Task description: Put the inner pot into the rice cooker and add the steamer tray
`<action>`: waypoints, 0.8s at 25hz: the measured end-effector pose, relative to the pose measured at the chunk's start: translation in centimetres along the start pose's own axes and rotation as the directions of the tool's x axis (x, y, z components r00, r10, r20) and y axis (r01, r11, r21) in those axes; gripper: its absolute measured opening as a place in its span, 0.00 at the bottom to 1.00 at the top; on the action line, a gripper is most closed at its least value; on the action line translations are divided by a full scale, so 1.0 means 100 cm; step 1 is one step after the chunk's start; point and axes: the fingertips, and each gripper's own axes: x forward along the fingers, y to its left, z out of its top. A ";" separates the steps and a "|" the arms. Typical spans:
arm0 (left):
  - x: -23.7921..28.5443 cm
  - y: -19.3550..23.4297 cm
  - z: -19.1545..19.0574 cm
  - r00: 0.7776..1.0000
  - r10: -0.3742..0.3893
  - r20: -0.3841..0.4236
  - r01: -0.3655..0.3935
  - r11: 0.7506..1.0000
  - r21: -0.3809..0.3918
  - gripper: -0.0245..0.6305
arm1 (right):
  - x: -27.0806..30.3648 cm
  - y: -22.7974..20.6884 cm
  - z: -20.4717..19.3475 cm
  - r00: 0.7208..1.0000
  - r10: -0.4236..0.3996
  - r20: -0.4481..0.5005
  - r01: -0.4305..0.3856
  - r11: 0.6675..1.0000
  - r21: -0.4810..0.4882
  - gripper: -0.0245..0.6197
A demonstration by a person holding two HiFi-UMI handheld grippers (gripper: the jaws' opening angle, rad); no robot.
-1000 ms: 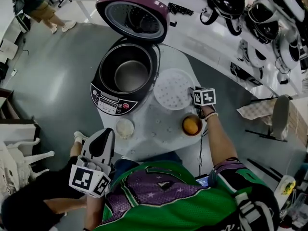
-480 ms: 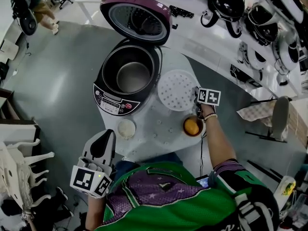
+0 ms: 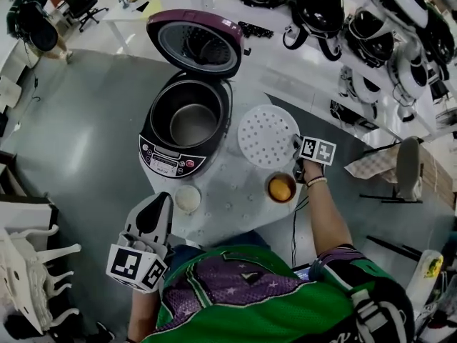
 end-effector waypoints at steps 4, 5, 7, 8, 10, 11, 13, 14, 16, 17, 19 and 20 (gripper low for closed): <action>-0.004 0.001 0.008 0.999 -0.044 0.024 0.044 0.999 0.016 0.08 | -0.037 0.001 0.008 0.998 -0.027 0.060 0.026 0.999 0.024 0.07; -0.005 0.003 0.009 0.998 -0.051 0.029 0.050 0.999 0.018 0.08 | -0.046 0.002 0.009 0.997 -0.035 0.074 0.033 0.999 0.027 0.07; -0.010 0.009 0.012 0.998 -0.056 0.038 0.055 0.998 0.028 0.08 | -0.063 0.008 0.008 0.995 -0.044 0.094 0.042 0.999 0.030 0.07; -0.013 0.011 0.015 0.997 -0.059 0.044 0.058 0.998 0.036 0.08 | -0.071 0.013 0.007 0.994 -0.048 0.102 0.045 0.999 0.030 0.07; -0.021 0.010 0.023 0.995 -0.083 0.063 0.079 0.995 0.053 0.08 | -0.086 0.022 0.005 0.991 -0.058 0.118 0.054 0.998 0.031 0.07; -0.025 0.008 0.027 0.992 -0.100 0.074 0.095 0.994 0.062 0.08 | -0.094 0.028 0.005 0.990 -0.062 0.127 0.058 0.998 0.033 0.07; -0.033 0.006 0.032 0.986 -0.135 0.095 0.128 0.989 0.077 0.08 | -0.108 0.039 0.006 0.987 -0.066 0.144 0.060 0.997 0.042 0.07; -0.037 0.006 0.033 0.983 -0.150 0.104 0.142 0.986 0.082 0.08 | -0.115 0.044 0.006 0.986 -0.066 0.153 0.059 0.997 0.046 0.07; -0.048 0.008 0.033 0.978 -0.174 0.114 0.165 0.983 0.085 0.08 | -0.129 0.056 0.004 0.983 -0.067 0.170 0.059 0.997 0.054 0.07; -0.054 0.009 0.033 0.976 -0.182 0.117 0.173 0.981 0.086 0.08 | -0.135 0.062 0.002 0.982 -0.069 0.177 0.059 0.996 0.060 0.07; -0.065 0.015 0.038 0.972 -0.198 0.130 0.188 0.978 0.089 0.08 | -0.147 0.074 0.001 0.978 -0.073 0.195 0.060 0.996 0.073 0.07; -0.070 0.019 0.041 0.969 -0.205 0.140 0.194 0.977 0.090 0.08 | -0.152 0.082 0.002 0.976 -0.074 0.206 0.060 0.995 0.078 0.07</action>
